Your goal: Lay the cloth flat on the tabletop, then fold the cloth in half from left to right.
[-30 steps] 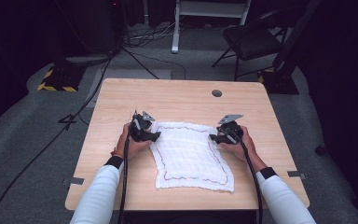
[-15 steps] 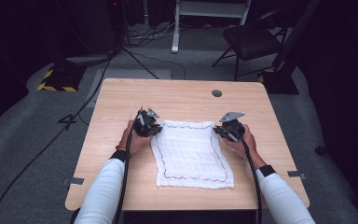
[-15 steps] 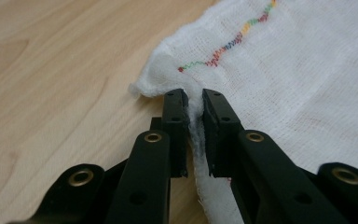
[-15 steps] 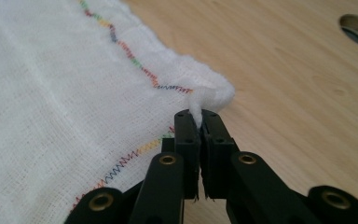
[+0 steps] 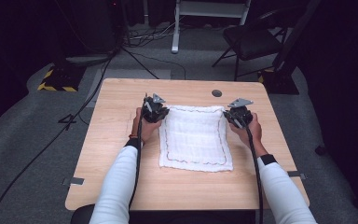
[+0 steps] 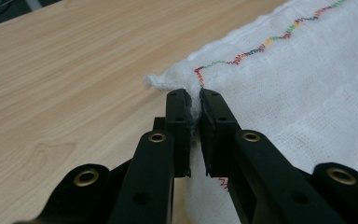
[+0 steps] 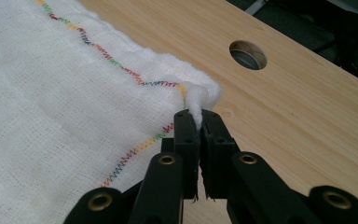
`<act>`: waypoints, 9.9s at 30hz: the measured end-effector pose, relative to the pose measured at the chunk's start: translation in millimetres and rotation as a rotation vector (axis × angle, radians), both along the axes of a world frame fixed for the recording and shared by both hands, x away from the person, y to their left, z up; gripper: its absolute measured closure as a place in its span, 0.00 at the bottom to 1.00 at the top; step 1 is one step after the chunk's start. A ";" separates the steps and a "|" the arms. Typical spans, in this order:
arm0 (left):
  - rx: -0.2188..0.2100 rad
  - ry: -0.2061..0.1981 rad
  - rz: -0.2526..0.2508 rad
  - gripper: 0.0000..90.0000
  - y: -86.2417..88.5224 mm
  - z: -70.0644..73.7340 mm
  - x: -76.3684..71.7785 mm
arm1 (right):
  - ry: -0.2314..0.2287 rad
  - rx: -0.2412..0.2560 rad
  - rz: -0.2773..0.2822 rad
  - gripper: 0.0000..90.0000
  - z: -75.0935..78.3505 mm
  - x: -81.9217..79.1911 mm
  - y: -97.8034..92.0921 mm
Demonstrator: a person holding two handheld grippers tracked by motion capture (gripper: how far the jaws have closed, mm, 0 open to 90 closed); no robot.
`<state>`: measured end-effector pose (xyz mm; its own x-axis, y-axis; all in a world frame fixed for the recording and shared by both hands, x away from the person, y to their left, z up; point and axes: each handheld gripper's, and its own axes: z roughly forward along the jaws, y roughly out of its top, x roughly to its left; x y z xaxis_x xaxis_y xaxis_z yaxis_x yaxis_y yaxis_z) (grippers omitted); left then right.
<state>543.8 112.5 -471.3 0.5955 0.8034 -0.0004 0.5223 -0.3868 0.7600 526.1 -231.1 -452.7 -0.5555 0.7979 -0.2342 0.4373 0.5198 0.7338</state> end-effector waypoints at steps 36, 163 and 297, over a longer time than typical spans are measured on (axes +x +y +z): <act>0.144 0.111 -0.300 0.24 75.4 -22.6 -157.9 | 0.144 -0.002 0.339 0.45 -29.8 -128.3 -31.5; -0.001 0.015 -0.172 0.96 -67.1 29.1 11.7 | 0.008 0.083 0.480 0.93 8.6 -149.8 78.9; 0.019 0.131 -0.119 0.34 -70.0 -16.1 -2.3 | 0.166 0.072 0.109 0.52 -21.3 11.3 46.2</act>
